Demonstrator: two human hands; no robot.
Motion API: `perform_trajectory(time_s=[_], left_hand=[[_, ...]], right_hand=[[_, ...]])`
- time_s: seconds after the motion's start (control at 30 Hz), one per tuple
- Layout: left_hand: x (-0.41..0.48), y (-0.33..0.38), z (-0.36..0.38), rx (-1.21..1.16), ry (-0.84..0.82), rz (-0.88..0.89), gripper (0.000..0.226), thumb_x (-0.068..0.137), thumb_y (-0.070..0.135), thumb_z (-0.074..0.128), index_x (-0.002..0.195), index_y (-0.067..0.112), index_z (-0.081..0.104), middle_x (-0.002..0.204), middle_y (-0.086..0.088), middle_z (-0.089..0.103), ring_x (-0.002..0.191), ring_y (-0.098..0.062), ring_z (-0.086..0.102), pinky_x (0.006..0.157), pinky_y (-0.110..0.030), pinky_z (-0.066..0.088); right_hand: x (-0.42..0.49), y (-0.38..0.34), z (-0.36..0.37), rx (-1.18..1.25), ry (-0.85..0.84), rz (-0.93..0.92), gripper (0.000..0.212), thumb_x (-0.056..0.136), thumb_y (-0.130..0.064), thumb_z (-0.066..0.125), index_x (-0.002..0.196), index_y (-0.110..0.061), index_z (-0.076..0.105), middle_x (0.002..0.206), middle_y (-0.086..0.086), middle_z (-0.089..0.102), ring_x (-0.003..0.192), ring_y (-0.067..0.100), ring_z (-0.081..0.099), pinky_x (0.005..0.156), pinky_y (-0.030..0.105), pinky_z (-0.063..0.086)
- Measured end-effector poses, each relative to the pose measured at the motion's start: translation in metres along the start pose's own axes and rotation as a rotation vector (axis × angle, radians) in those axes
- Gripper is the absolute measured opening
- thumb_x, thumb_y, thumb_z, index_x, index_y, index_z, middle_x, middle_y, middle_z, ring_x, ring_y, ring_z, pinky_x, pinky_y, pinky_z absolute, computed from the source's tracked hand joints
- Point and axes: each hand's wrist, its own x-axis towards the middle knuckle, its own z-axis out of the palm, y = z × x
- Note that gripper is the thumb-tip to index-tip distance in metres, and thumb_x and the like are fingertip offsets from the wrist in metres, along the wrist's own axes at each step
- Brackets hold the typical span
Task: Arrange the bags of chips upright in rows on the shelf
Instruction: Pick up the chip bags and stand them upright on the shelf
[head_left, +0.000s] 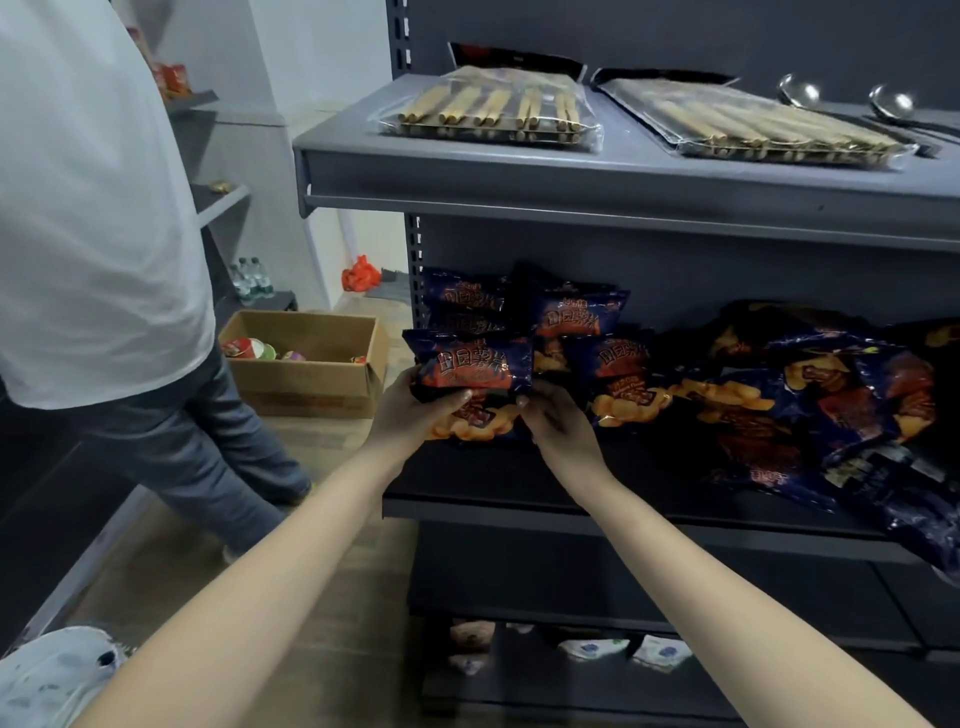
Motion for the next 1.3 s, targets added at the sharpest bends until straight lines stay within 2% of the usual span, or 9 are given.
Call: perform_trajectory(time_s=[0.17, 0.3, 0.43, 0.5, 0.63, 0.73, 0.87, 1.2, 1.3], left_hand=[[0.01, -0.008, 0.0, 0.061, 0.061, 0.023, 0.071, 0.071, 0.027, 0.079, 0.13, 0.012, 0.044, 0.118, 0.001, 0.058, 0.105, -0.012, 0.055, 0.082, -0.022, 0.04], [0.009, -0.015, 0.009, 0.082, 0.063, 0.01, 0.07, 0.074, 0.024, 0.077, 0.131, 0.01, 0.038, 0.113, 0.003, 0.051, 0.102, -0.01, 0.049, 0.083, -0.024, 0.039], [0.013, -0.025, 0.01, 0.115, 0.081, 0.04, 0.071, 0.074, 0.028, 0.077, 0.131, 0.012, 0.039, 0.113, 0.003, 0.053, 0.102, -0.01, 0.051, 0.086, -0.026, 0.042], [0.015, -0.028, 0.01, 0.117, 0.084, 0.049, 0.069, 0.075, 0.029, 0.077, 0.131, 0.013, 0.039, 0.112, 0.004, 0.053, 0.102, -0.01, 0.052, 0.087, -0.028, 0.044], [0.017, -0.035, 0.004, 0.093, 0.117, 0.083, 0.063, 0.078, 0.027, 0.074, 0.129, 0.016, 0.04, 0.113, 0.002, 0.056, 0.102, -0.012, 0.054, 0.09, -0.031, 0.046], [0.02, -0.039, 0.003, 0.097, 0.137, 0.104, 0.057, 0.08, 0.026, 0.072, 0.129, 0.016, 0.044, 0.12, -0.004, 0.058, 0.107, -0.015, 0.055, 0.09, -0.03, 0.045], [0.024, -0.041, 0.005, 0.125, 0.15, 0.101, 0.057, 0.08, 0.031, 0.07, 0.13, 0.018, 0.046, 0.122, -0.006, 0.058, 0.112, -0.019, 0.055, 0.096, -0.039, 0.046], [0.034, -0.04, 0.014, 0.055, 0.146, 0.067, 0.051, 0.083, 0.028, 0.068, 0.128, 0.019, 0.047, 0.122, -0.003, 0.059, 0.11, -0.017, 0.056, 0.095, -0.035, 0.046], [0.035, -0.038, 0.015, 0.059, 0.14, 0.067, 0.045, 0.084, 0.024, 0.065, 0.126, 0.02, 0.049, 0.116, -0.001, 0.059, 0.104, -0.015, 0.056, 0.087, -0.03, 0.045]], right_hand=[[-0.007, 0.013, -0.003, -0.155, -0.002, -0.028, 0.04, 0.096, -0.027, 0.048, 0.134, -0.017, 0.044, 0.118, -0.003, 0.058, 0.112, 0.009, 0.054, 0.083, 0.003, 0.04], [-0.012, 0.023, -0.001, -0.257, -0.052, -0.05, 0.051, 0.096, -0.031, 0.049, 0.143, -0.022, 0.033, 0.144, -0.001, 0.043, 0.133, 0.012, 0.039, 0.11, 0.031, 0.034], [-0.016, 0.023, 0.003, -0.347, -0.086, -0.076, 0.057, 0.097, -0.028, 0.047, 0.148, -0.024, 0.021, 0.153, -0.004, 0.028, 0.14, 0.01, 0.026, 0.105, 0.016, 0.021], [-0.016, 0.025, 0.005, -0.373, -0.12, -0.072, 0.058, 0.097, -0.029, 0.047, 0.149, -0.025, 0.019, 0.155, -0.005, 0.023, 0.141, 0.01, 0.022, 0.105, 0.016, 0.019], [-0.018, 0.028, 0.007, -0.483, -0.204, -0.078, 0.063, 0.097, -0.034, 0.045, 0.15, -0.027, 0.011, 0.158, -0.008, 0.01, 0.144, 0.009, 0.012, 0.111, 0.02, 0.015], [-0.018, 0.032, 0.005, -0.775, -0.17, -0.124, 0.061, 0.098, -0.038, 0.04, 0.15, -0.028, 0.008, 0.159, -0.005, 0.005, 0.146, 0.015, 0.004, 0.119, 0.038, 0.01], [-0.02, 0.042, -0.003, -1.069, -0.15, -0.119, 0.059, 0.098, -0.045, 0.032, 0.15, -0.026, 0.013, 0.159, 0.0, 0.004, 0.146, 0.024, -0.001, 0.119, 0.046, 0.005], [-0.032, 0.057, -0.007, -1.102, -0.194, -0.089, 0.057, 0.098, -0.046, 0.033, 0.149, -0.025, 0.02, 0.158, 0.004, 0.01, 0.146, 0.025, 0.005, 0.118, 0.047, 0.007], [-0.033, 0.06, -0.006, -1.107, -0.196, -0.088, 0.057, 0.098, -0.046, 0.032, 0.149, -0.025, 0.018, 0.158, 0.003, 0.01, 0.146, 0.025, 0.006, 0.118, 0.047, 0.008]])
